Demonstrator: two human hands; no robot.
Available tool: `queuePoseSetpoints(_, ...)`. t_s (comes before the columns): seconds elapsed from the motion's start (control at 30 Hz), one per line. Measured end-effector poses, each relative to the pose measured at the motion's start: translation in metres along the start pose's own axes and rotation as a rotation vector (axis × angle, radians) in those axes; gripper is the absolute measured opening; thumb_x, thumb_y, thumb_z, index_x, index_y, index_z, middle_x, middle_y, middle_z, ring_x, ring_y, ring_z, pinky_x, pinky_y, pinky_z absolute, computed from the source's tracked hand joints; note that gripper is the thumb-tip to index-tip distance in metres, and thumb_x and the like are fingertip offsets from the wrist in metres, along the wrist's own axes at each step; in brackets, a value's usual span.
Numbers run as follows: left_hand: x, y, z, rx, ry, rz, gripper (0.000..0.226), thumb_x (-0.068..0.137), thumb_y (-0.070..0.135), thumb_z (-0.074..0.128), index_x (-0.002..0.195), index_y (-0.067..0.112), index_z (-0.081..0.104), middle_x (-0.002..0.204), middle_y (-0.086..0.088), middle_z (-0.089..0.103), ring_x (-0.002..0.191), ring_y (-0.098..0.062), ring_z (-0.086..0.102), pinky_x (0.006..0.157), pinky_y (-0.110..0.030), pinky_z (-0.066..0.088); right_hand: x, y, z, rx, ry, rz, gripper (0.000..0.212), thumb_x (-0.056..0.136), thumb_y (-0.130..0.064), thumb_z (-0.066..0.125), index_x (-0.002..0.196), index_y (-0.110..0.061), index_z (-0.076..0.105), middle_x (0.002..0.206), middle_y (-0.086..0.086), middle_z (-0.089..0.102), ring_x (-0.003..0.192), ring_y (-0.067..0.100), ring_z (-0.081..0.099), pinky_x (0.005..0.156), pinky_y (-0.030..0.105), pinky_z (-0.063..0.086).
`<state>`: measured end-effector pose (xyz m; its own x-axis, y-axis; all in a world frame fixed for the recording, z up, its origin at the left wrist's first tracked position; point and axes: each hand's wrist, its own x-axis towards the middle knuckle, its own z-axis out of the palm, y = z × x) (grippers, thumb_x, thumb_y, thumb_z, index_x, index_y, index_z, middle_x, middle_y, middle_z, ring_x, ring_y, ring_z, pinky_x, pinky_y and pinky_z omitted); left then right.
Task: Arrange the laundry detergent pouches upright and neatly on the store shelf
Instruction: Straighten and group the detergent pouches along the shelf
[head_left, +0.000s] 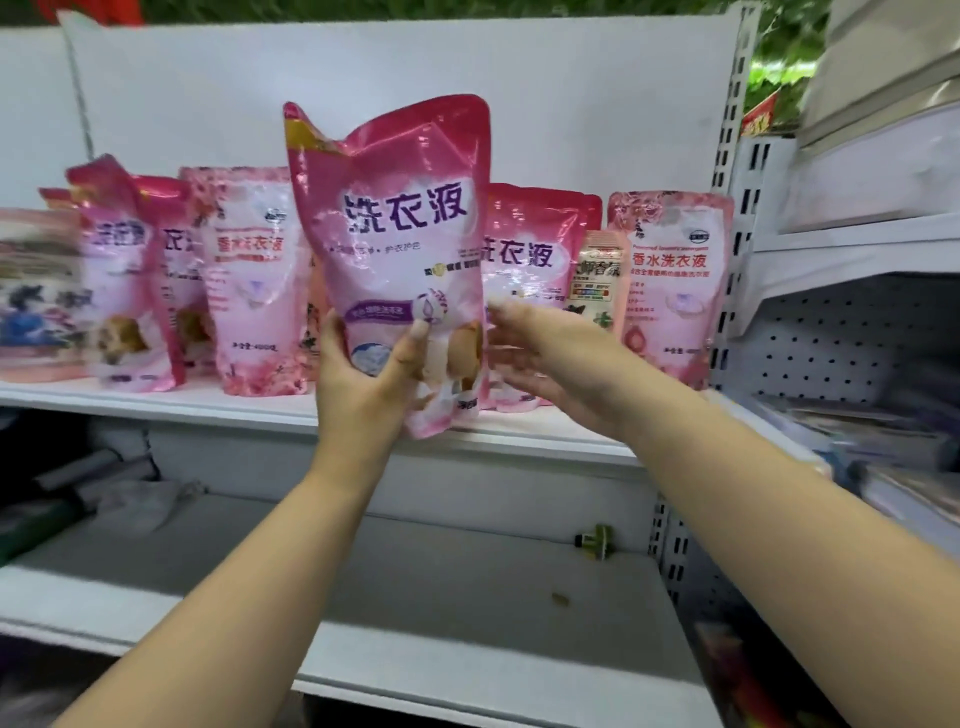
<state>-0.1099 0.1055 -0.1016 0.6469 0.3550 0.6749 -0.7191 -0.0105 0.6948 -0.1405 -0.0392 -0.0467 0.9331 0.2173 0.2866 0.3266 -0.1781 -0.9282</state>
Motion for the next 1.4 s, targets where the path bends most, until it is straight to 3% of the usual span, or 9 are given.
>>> queuePoseSetpoints(0.17,0.021,-0.003,-0.056,0.052,-0.089,0.002,0.046,0.076,0.022,0.073,0.112,0.02,0.046,0.094,0.014,0.059,0.074,0.013,0.061,0.068,-0.006,0.047,0.038,-0.004,0.068,0.292,-0.068,0.013,0.023,0.093,-0.037,0.047,0.103,-0.019,0.058,0.084,-0.005,0.065,0.073,0.01,0.061,0.065,0.025,0.048)
queuePoseSetpoints(0.33,0.044,-0.008,-0.126,0.181,-0.124,-0.03,0.079,0.054,0.058,0.066,0.122,0.025,0.042,0.109,0.011,0.061,0.094,0.004,0.062,0.082,-0.015,0.049,0.072,-0.008,0.141,0.358,-0.027,-0.039,0.008,0.09,-0.022,0.056,0.096,-0.019,0.05,0.073,-0.004,0.056,0.049,0.005,0.056,0.046,0.02,0.044)
queuePoseSetpoints(0.47,0.069,-0.003,-0.17,0.3,-0.135,-0.107,0.067,0.067,0.043,0.076,0.122,0.018,0.047,0.11,0.002,0.062,0.1,-0.013,0.061,0.086,-0.026,0.05,0.096,-0.006,0.183,0.311,-0.024,-0.05,0.009,0.088,-0.028,0.06,0.086,-0.021,0.055,0.08,-0.002,0.062,0.069,0.013,0.059,0.061,0.03,0.049)
queuePoseSetpoints(0.6,0.076,-0.008,-0.193,0.264,0.007,-0.061,0.036,0.075,0.019,0.072,0.105,0.021,0.051,0.088,0.013,0.062,0.067,0.012,0.061,0.059,-0.004,0.047,0.107,0.0,0.187,0.057,0.162,-0.188,0.044,0.086,-0.041,0.057,0.119,-0.012,0.053,0.113,0.0,0.058,0.104,0.015,0.054,0.088,0.031,0.048)
queuePoseSetpoints(0.7,0.08,-0.012,-0.205,0.274,0.047,-0.009,0.04,0.075,0.022,0.071,0.106,0.023,0.047,0.091,0.016,0.059,0.067,0.019,0.057,0.061,0.001,0.044,0.12,0.008,0.174,0.105,0.435,-0.229,0.061,0.085,-0.038,0.062,0.134,-0.01,0.04,0.12,0.0,0.052,0.11,0.014,0.049,0.09,0.025,0.043)
queuePoseSetpoints(0.8,0.086,-0.013,-0.209,0.278,0.087,0.037,0.036,0.074,0.025,0.072,0.101,0.027,0.048,0.091,0.017,0.058,0.071,0.019,0.058,0.068,-0.001,0.045,0.137,0.013,0.181,0.13,0.361,-0.04,0.08,0.081,-0.042,0.066,0.143,-0.008,0.027,0.139,0.007,0.044,0.127,0.026,0.043,0.105,0.043,0.038)
queuePoseSetpoints(1.07,0.091,-0.013,-0.21,0.204,0.2,0.093,0.055,0.071,0.038,0.068,0.115,0.019,0.042,0.102,0.01,0.058,0.088,0.005,0.06,0.085,-0.015,0.048,0.133,0.011,0.179,-0.087,0.56,-0.189,0.015,0.085,-0.022,0.065,0.087,-0.007,0.064,0.084,0.006,0.067,0.071,0.02,0.057,0.059,0.032,0.049)
queuePoseSetpoints(1.27,0.098,-0.022,-0.177,0.205,0.11,0.068,0.034,0.08,0.029,0.068,0.099,0.031,0.041,0.094,0.018,0.055,0.077,0.017,0.057,0.073,-0.003,0.044,0.08,-0.019,0.136,0.016,0.618,-0.43,0.007,0.082,-0.022,0.068,0.079,-0.028,0.065,0.078,-0.01,0.067,0.073,0.023,0.063,0.065,0.035,0.055)
queuePoseSetpoints(1.4,0.105,-0.034,-0.141,0.289,-0.03,-0.014,0.071,0.08,0.038,0.065,0.136,0.009,0.032,0.127,-0.003,0.051,0.118,-0.017,0.049,0.095,-0.017,0.036,0.06,-0.014,0.107,0.068,0.73,-0.46,0.007,0.08,-0.022,0.07,0.08,-0.028,0.066,0.076,-0.013,0.066,0.076,0.012,0.063,0.067,0.027,0.055)
